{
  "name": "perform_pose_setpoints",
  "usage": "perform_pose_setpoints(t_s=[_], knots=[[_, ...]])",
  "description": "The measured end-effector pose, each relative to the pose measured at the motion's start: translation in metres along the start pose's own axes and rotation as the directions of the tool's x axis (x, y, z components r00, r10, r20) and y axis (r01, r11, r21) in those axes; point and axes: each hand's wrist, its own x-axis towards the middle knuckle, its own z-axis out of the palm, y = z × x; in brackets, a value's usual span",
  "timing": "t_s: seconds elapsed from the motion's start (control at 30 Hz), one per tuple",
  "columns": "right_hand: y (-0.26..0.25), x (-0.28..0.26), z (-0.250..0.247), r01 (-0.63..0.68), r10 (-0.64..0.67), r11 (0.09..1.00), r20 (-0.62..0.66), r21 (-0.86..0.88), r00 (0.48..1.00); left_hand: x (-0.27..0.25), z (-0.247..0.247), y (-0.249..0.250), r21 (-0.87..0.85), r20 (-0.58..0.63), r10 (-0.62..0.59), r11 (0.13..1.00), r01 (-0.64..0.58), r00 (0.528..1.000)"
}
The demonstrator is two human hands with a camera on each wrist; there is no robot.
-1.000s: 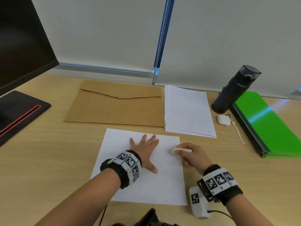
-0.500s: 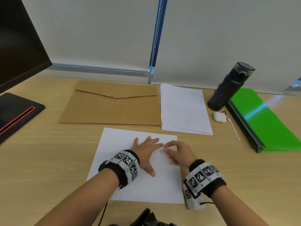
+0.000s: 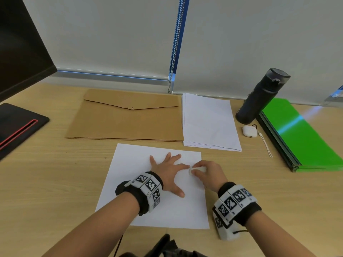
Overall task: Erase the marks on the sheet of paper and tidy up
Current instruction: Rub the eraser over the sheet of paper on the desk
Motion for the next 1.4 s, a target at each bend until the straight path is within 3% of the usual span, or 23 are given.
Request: perform_pose_setpoints(t_s=[0.1,0.17,0.3,0.37,0.47,0.53,0.7,0.87,1.07,1.13,1.23,1.4], knots=[[-0.001,-0.017,0.006,0.019,-0.001,0.996,0.197,-0.089,0.980,0.002,0.004,0.004,0.062,0.022,-0.017,0.998,0.015,1.000],[-0.004,-0.016,0.003,0.017,0.008,0.995,0.252,-0.096,0.968,0.003,0.005,0.004,0.089,0.036,-0.025,0.996,0.022,0.999],[-0.005,0.002,0.000,-0.056,0.055,0.996,0.017,0.065,0.998,0.002,0.004,0.005,0.097,0.040,-0.046,0.994,0.042,0.998],[-0.002,-0.001,0.006,-0.050,0.052,0.997,-0.020,0.060,0.998,0.001,0.004,0.005,0.089,0.039,-0.051,0.995,0.047,0.998],[-0.002,-0.019,0.012,-0.027,0.032,0.999,0.195,-0.030,0.980,0.002,0.004,0.005,0.081,0.044,-0.050,0.996,0.047,0.998],[-0.006,-0.016,0.006,-0.038,0.048,0.998,0.256,-0.045,0.966,0.003,0.004,0.005,0.085,0.047,-0.052,0.995,0.048,0.998],[-0.009,0.008,0.001,-0.085,0.086,0.996,-0.049,0.027,0.995,0.003,0.005,0.005,0.086,0.053,-0.057,0.995,0.053,0.997],[-0.009,-0.021,0.011,-0.048,0.067,0.995,0.241,-0.085,0.968,0.003,0.005,0.005,0.086,0.062,-0.054,0.995,0.049,0.997],[-0.008,0.002,0.004,-0.078,0.078,0.997,-0.041,0.010,0.996,0.002,0.003,0.006,0.077,0.066,-0.053,0.996,0.048,0.996],[-0.003,-0.013,0.015,-0.021,0.022,0.998,0.020,-0.066,1.000,0.003,0.003,0.006,0.079,0.072,-0.050,0.996,0.044,0.996],[-0.003,-0.023,0.014,-0.037,0.051,0.995,0.164,-0.087,0.985,0.004,0.003,0.005,0.093,0.078,-0.048,0.995,0.040,0.996],[-0.002,0.002,0.002,-0.059,0.054,0.996,-0.074,-0.062,0.996,0.002,0.002,0.007,0.088,0.083,-0.053,0.995,0.046,0.995]])
